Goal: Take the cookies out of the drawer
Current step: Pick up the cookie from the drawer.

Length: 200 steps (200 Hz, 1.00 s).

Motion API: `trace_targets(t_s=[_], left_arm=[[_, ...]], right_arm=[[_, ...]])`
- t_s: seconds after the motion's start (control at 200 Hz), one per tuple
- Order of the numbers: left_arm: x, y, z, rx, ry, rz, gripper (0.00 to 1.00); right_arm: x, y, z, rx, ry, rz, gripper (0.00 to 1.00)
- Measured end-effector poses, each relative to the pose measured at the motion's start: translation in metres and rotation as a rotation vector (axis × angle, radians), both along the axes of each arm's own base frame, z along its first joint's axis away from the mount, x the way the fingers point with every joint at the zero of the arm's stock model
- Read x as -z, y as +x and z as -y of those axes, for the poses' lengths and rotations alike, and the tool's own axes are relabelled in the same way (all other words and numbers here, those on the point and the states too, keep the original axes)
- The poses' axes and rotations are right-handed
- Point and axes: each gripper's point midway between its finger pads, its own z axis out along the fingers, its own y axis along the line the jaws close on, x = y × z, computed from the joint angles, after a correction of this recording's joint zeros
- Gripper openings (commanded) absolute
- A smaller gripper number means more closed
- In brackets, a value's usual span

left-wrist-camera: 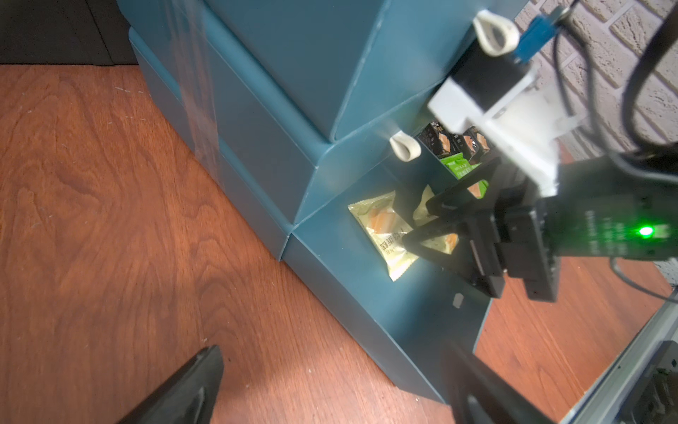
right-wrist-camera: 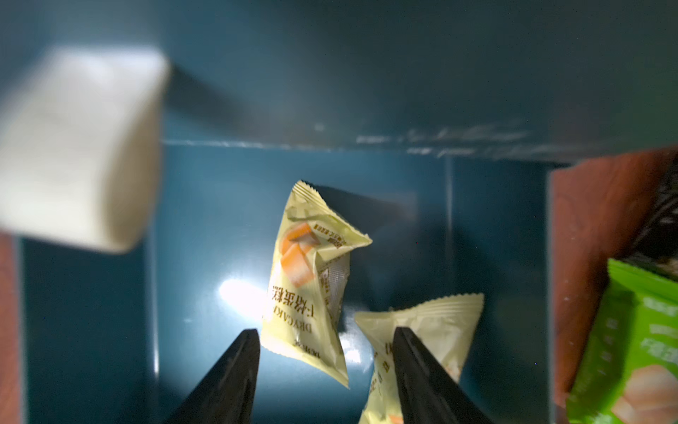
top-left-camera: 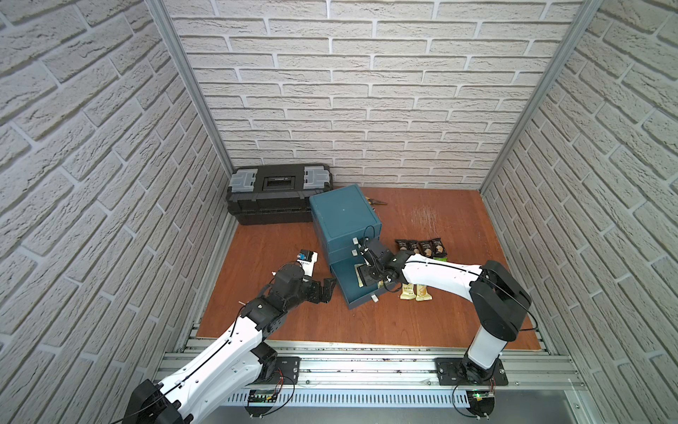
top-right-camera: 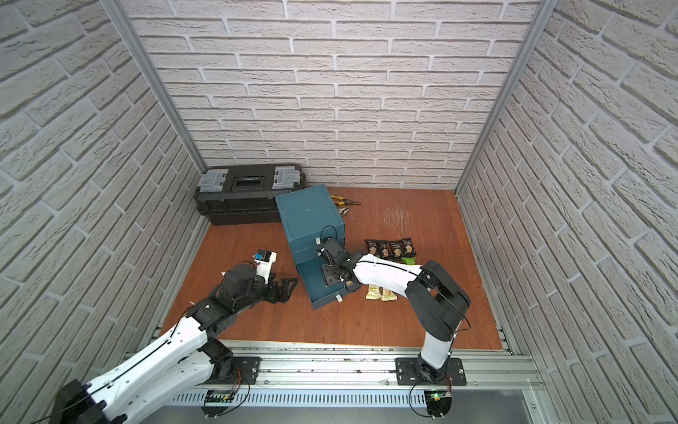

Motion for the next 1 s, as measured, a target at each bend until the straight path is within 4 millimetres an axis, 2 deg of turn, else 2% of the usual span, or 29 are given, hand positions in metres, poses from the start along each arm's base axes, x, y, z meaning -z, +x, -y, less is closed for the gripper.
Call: trace_targets(t_s=[0.14, 0.28, 0.56, 0.64, 0.855, 1.0], left_arm=[[0.004, 0.0, 0.001, 0.003, 0.008, -0.015, 0.98], [0.009, 0.0, 0.002, 0.007, 0.014, -0.029, 0.99], [0.012, 0.0, 0.003, 0.013, 0.017, -0.04, 0.99], [0.011, 0.0, 0.003, 0.013, 0.015, -0.039, 0.98], [0.006, 0.0, 0.003, 0.013, 0.009, -0.029, 0.98], [-0.002, 0.001, 0.006, 0.021, -0.003, -0.021, 0.99]], right_arm=[[0.014, -0.002, 0.001, -0.002, -0.024, -0.025, 0.54], [0.017, -0.003, -0.002, -0.009, -0.019, -0.028, 0.49], [0.017, -0.005, -0.006, -0.023, -0.014, -0.029, 0.2], [0.017, -0.005, -0.006, -0.021, -0.014, -0.028, 0.14], [0.014, -0.007, -0.005, -0.025, -0.02, -0.031, 0.1], [0.001, -0.012, -0.005, -0.033, -0.008, -0.023, 0.09]])
